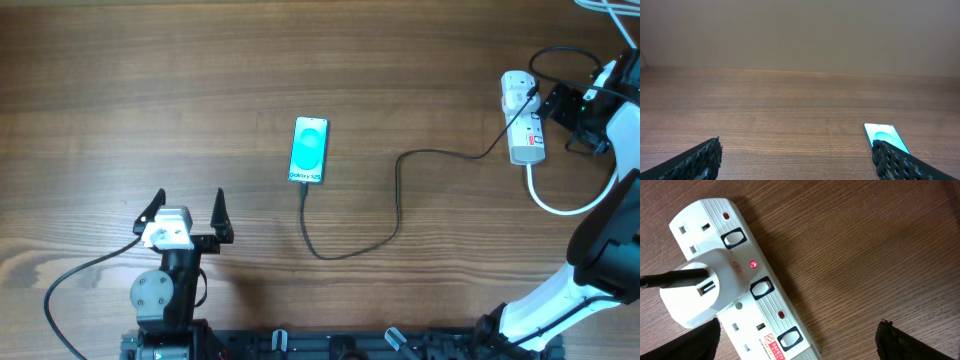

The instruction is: Plug charger to phone and switch on socket

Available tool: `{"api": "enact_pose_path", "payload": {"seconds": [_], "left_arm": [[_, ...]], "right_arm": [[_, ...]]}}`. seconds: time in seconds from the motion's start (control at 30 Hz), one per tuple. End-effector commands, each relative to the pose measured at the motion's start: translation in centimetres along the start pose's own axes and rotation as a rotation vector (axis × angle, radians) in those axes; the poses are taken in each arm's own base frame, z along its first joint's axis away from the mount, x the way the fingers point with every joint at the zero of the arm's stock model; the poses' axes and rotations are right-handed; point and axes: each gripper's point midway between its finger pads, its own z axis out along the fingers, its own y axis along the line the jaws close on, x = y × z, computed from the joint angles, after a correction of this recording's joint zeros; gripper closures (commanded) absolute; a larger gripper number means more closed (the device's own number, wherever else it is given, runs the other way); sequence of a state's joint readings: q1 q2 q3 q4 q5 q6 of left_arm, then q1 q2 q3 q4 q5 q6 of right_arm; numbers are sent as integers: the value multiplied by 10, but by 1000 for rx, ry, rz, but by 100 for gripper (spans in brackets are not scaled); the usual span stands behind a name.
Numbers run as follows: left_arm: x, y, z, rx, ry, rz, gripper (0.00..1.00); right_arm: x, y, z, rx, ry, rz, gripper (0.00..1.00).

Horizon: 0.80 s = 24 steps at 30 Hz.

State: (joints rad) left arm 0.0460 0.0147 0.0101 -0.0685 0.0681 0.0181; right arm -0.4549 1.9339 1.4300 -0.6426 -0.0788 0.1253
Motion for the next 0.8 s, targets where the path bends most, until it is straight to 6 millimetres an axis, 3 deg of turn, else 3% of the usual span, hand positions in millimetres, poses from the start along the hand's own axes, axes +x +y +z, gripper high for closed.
{"api": "enact_pose_path", "payload": {"seconds": [0.0,0.13,0.17,0.47,0.57,0.77], "left_arm": [[1,0,0,-2,-2,16,0],[1,0,0,-2,-2,16,0],[1,0,0,-2,-2,16,0],[1,0,0,-2,-2,16,0],[1,0,0,-2,-2,16,0],[1,0,0,-2,-2,16,0]], "right_arm": [[-4,3,-7,-14,-18,-20,0],[-21,8,-42,-24,-107,-28,0],[-31,11,-68,-31,-168,-32,0],[-52,23,-158,-58,-378,-54,0],[-49,41,-159,-82,-377,-88,0],[-25,122,-161,-192,-355,-244,0]]}}
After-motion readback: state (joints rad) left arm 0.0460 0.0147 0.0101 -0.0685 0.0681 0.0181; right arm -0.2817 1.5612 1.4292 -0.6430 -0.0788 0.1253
